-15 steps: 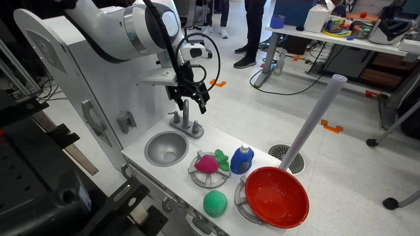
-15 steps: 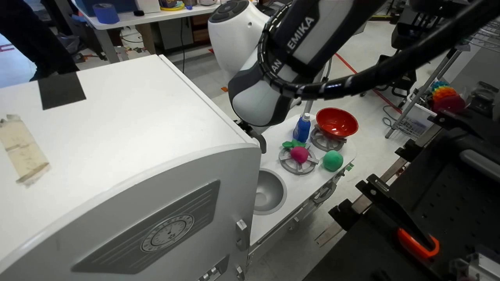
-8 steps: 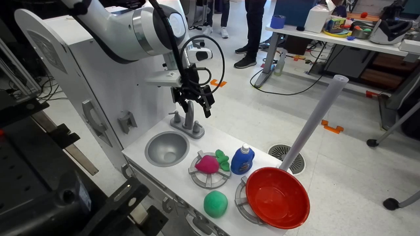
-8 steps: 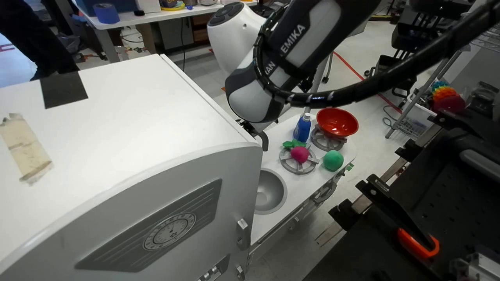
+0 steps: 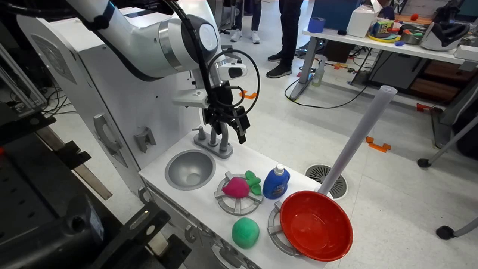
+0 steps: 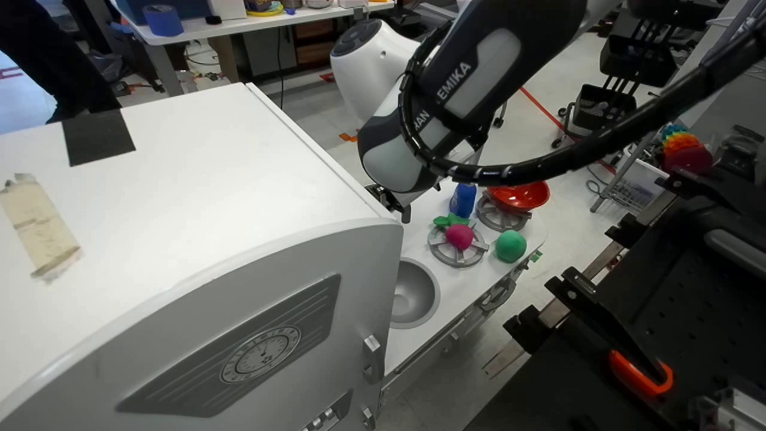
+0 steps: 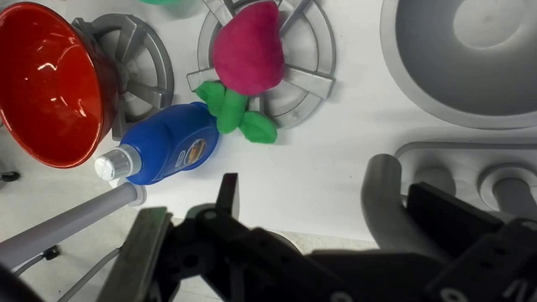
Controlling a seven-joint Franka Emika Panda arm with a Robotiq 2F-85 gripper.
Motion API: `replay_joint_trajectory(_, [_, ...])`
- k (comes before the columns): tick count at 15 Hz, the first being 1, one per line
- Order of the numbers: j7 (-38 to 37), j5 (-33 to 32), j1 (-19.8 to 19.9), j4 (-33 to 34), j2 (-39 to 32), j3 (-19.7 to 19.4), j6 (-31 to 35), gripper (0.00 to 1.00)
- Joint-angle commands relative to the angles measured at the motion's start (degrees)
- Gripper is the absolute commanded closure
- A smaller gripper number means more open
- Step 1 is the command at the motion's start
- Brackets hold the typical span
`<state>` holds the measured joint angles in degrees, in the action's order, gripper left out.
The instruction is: Move the tap nozzle to the right
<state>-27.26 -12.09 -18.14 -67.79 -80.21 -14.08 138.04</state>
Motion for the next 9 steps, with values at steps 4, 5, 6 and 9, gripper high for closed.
replay_joint_trajectory(4, [-4.4, -1.0, 0.1, 5.3, -1.3, -5.4, -8.6, 0.0])
replay_joint_trajectory(5, [-4.8, -0.6, -0.7, 4.2, -0.1, -5.2, -10.8, 0.0])
replay_joint_trajectory(6, [-5.2, -0.5, -1.3, 3.6, 0.6, -4.9, -13.1, 0.0])
replay_joint_trajectory(9, [-5.9, 0.0, -2.3, 2.0, 3.3, -4.3, -22.6, 0.0])
